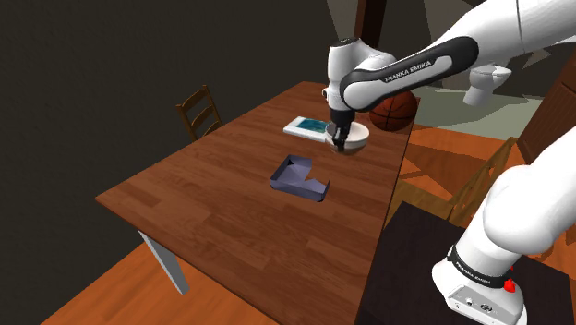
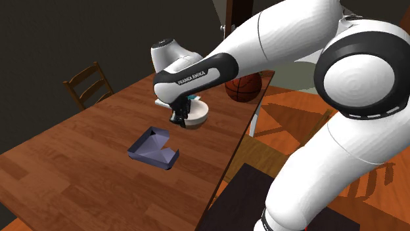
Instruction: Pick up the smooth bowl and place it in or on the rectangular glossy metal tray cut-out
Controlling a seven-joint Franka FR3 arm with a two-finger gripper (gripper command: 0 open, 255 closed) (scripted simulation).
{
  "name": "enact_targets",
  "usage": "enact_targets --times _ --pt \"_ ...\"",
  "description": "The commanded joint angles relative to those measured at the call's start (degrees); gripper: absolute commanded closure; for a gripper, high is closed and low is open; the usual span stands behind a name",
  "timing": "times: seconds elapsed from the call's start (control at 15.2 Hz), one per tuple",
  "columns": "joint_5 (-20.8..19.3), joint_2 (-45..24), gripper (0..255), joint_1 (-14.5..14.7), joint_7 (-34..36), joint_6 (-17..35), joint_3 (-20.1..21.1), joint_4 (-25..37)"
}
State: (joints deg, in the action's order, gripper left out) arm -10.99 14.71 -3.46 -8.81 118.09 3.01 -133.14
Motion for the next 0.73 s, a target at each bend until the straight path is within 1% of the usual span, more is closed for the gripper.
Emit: enact_targets --times 0.0,0.33,0.66 --pt "0.42 -2.69 255 1.15 2.70 -0.99 1.83 3.22" --pt "0.39 -10.04 255 3.50 8.27 -3.49 5.30 12.03" --pt "-0.60 -18.25 255 6.06 13.51 -6.90 8.05 22.54"
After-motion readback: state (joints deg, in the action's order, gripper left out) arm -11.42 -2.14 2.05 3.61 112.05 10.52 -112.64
